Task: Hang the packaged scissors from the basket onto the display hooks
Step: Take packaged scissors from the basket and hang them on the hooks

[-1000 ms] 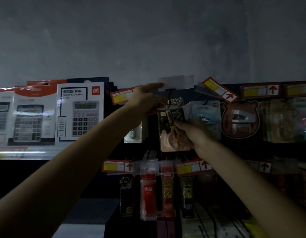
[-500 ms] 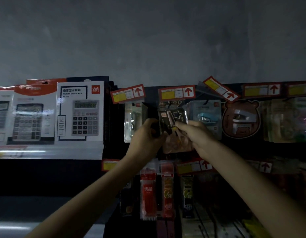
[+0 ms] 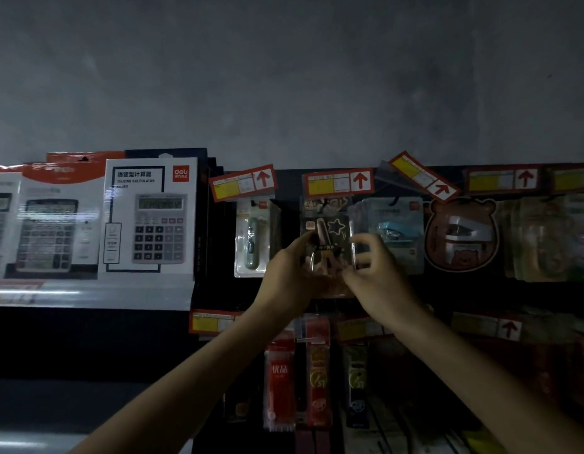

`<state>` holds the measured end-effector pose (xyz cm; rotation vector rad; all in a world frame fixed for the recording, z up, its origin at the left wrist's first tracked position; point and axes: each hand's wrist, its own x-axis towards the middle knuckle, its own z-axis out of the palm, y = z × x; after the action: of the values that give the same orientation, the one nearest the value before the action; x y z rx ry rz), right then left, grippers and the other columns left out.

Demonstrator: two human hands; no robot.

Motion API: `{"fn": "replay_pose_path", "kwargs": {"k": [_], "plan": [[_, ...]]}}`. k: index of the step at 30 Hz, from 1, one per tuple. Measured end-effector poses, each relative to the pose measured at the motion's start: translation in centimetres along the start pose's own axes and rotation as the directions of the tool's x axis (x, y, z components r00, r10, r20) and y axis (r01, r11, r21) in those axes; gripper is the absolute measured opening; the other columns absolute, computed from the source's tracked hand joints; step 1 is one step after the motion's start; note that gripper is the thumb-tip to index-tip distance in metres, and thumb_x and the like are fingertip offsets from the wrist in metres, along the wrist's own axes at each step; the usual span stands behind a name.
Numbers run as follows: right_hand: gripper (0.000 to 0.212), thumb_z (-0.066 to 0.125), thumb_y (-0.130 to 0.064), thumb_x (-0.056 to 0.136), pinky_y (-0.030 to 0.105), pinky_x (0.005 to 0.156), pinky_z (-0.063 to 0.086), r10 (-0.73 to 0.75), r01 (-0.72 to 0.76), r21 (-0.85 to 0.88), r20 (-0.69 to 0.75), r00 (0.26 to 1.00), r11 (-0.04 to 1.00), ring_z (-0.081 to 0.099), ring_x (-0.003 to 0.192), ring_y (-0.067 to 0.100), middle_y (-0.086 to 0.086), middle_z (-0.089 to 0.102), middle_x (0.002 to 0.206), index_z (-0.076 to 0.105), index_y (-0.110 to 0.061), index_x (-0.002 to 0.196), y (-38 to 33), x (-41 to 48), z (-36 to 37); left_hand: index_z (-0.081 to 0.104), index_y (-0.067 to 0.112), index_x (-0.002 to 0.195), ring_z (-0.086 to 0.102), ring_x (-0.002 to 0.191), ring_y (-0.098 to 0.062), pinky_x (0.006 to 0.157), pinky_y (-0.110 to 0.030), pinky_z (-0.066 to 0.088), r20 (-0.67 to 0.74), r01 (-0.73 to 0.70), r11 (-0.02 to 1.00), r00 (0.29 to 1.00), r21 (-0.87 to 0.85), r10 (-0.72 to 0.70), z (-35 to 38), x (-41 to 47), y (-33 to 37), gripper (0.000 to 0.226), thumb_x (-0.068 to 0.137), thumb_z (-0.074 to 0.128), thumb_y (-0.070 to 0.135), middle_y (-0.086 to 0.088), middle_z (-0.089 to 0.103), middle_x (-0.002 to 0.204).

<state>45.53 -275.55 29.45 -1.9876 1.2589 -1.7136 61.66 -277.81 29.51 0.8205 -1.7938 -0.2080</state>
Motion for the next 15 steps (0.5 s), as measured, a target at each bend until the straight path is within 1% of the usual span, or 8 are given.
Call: {"fn": "replay_pose_path", "kwargs": {"k": [2,4,6,7,9,12,13,15], "plan": [[0.038,0.064,-0.017,0.096,0.029,0.069,0.054,-0.019,0.022,-0.098,0.032,0.999,0.995,0.063,0.089,0.009,-0.006,0.061,0.113,0.053,-0.030,0.130,-0.4,0.2,0.2,0.052,0.031,0.138,0.068,0.102,-0.014,0.085,-0.038,0.060,-0.004,0.033,0.997,0.999,0.074,-0.033,0.4,0.9,-0.4,0.070,0.077,0.087,0.023,0.014,0.070,0.110],[0.038,0.062,-0.015,0.096,0.023,0.065,0.046,0.000,0.012,-0.172,0.074,0.997,0.985,0.059,0.090,0.009,-0.005,0.059,0.113,0.056,-0.024,0.132,-0.8,1.0,0.5,0.051,0.031,0.138,0.063,0.108,-0.025,0.089,-0.045,0.056,-0.003,0.038,0.978,0.999,0.206,-0.038,0.9,2.1,-1.2,0.070,0.076,0.083,0.030,0.009,0.070,0.112],[0.043,0.061,-0.015,0.097,0.021,0.064,0.043,0.041,-0.013,-0.226,0.120,0.992,0.974,0.055,0.088,0.009,-0.004,0.056,0.111,0.052,-0.021,0.139,-1.1,1.9,0.9,0.048,0.028,0.142,0.054,0.120,-0.030,0.096,-0.037,0.049,0.023,0.090,0.966,0.995,0.243,-0.099,1.5,3.3,-2.1,0.068,0.081,0.079,0.026,0.003,0.066,0.121],[0.043,0.060,-0.016,0.098,0.022,0.064,0.042,0.075,-0.039,-0.242,0.142,0.987,0.969,0.054,0.087,0.009,-0.003,0.056,0.111,0.051,-0.020,0.140,-1.1,2.4,1.1,0.044,0.027,0.146,0.049,0.126,-0.030,0.096,-0.030,0.042,0.034,0.114,0.959,0.991,0.258,-0.127,1.7,3.9,-2.5,0.069,0.086,0.076,0.022,-0.001,0.060,0.130],[0.039,0.058,-0.017,0.099,0.026,0.069,0.045,0.141,-0.087,-0.286,0.176,0.974,0.954,0.057,0.094,0.014,0.001,0.058,0.115,0.050,-0.020,0.137,-0.8,3.4,1.8,0.035,0.024,0.153,0.045,0.130,-0.032,0.093,-0.026,0.034,0.051,0.165,0.938,0.981,0.303,-0.189,2.0,4.7,-2.9,0.070,0.092,0.069,0.020,-0.010,0.049,0.141],[0.040,0.057,-0.011,0.093,0.035,0.083,0.055,0.233,-0.173,-0.276,0.202,0.951,0.946,0.061,0.103,0.024,0.007,0.061,0.117,0.052,-0.017,0.132,0.2,4.9,2.7,0.032,0.016,0.153,0.046,0.131,-0.042,0.108,-0.039,0.040,0.054,0.189,0.920,0.974,0.343,-0.220,2.4,5.5,-3.2,0.057,0.101,0.055,0.020,-0.022,0.035,0.148],[0.041,0.057,-0.010,0.091,0.038,0.087,0.057,0.255,-0.202,-0.242,0.215,0.943,0.949,0.062,0.103,0.025,0.007,0.062,0.116,0.053,-0.017,0.131,0.4,5.2,2.9,0.033,0.014,0.153,0.046,0.131,-0.043,0.109,-0.042,0.040,0.045,0.171,0.904,0.978,0.393,-0.204,2.6,5.6,-3.3,0.054,0.102,0.052,0.019,-0.024,0.034,0.149],[0.043,0.057,-0.008,0.089,0.038,0.085,0.056,0.276,-0.240,-0.174,0.225,0.934,0.955,0.062,0.104,0.025,0.008,0.062,0.116,0.052,-0.017,0.131,0.9,6.0,3.5,0.031,0.012,0.154,0.048,0.131,-0.041,0.105,-0.041,0.042,0.055,0.154,0.873,0.978,0.462,-0.202,2.9,6.1,-4.4,0.057,0.102,0.052,0.017,-0.025,0.037,0.150]]}}
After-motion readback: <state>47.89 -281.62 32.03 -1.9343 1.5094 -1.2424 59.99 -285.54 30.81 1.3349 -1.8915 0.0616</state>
